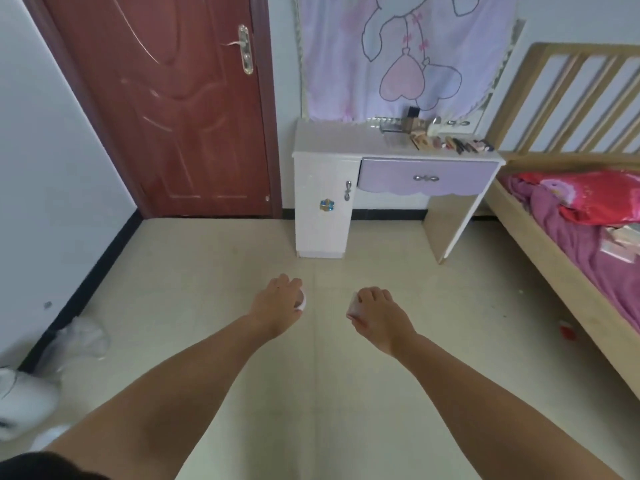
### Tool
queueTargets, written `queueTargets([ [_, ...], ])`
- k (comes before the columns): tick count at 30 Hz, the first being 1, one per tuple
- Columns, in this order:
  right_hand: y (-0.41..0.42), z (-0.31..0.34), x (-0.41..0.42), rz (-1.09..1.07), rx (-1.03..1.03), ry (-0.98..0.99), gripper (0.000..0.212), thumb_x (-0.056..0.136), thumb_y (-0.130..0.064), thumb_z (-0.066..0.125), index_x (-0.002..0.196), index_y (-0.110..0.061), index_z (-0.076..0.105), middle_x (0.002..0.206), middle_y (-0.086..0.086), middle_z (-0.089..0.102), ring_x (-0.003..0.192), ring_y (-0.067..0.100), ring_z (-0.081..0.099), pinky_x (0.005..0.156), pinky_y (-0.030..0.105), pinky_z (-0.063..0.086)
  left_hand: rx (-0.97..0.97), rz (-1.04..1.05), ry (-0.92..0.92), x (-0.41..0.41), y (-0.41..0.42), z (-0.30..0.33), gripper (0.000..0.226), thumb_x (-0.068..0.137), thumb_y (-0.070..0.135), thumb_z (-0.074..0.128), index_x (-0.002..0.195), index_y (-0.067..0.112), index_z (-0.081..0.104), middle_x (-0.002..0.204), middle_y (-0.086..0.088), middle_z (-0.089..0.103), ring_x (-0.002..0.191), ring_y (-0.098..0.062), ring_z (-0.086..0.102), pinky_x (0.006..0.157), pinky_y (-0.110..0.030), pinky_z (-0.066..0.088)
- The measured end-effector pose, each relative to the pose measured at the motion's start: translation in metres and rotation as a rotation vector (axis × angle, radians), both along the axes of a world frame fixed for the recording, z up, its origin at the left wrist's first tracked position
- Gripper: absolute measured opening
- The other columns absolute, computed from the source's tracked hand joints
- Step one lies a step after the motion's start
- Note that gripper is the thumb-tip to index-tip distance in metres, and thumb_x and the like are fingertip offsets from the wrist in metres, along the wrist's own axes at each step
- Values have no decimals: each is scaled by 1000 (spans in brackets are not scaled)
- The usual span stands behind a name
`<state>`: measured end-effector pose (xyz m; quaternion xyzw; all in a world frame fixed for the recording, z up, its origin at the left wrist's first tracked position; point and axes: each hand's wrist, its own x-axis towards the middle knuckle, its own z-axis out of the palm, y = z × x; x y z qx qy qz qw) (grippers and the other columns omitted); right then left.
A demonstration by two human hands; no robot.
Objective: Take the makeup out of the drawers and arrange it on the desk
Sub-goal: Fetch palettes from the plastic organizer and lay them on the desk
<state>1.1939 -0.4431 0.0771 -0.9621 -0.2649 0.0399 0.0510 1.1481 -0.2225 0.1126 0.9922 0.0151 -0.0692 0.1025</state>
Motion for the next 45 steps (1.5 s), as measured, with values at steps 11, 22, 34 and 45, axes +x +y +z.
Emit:
queueTargets([
  [11, 34, -3, 281, -28, 28, -19, 46, 92, -41, 50, 125, -10, 41, 126, 5, 46, 116, 23, 43, 87, 31, 48, -44, -54, -5, 284, 32, -21, 42, 92, 29, 51, 130, 14, 42, 129, -6, 43, 121, -24, 43, 91, -33, 42],
  [22, 58, 17, 569, 3, 54, 34, 46, 94, -40, 49, 126, -8, 41, 129, 6, 46, 120, 24, 41, 91, 32, 46, -85, -2, -2, 566, 51, -14, 49, 90, 33, 54, 133, 16, 38, 129, -6, 42, 118, -23, 43, 88, -35, 45],
  [34, 113, 8, 841, -104, 118, 134, 44, 91, -39, 55, 122, -9, 43, 128, 6, 47, 118, 25, 41, 87, 35, 46, -150, -185, 58, 865, 106, -26, 51, 90, 32, 55, 134, 15, 37, 131, -8, 40, 121, -25, 40, 93, -39, 44],
  [45, 125, -18, 1033, -65, 125, 264, 44, 90, -39, 57, 120, -10, 43, 128, 6, 47, 116, 25, 42, 88, 36, 46, -196, -146, 167, 1046, 89, -64, 49, 88, 28, 57, 132, 14, 40, 129, -8, 40, 122, -26, 40, 95, -38, 43],
])
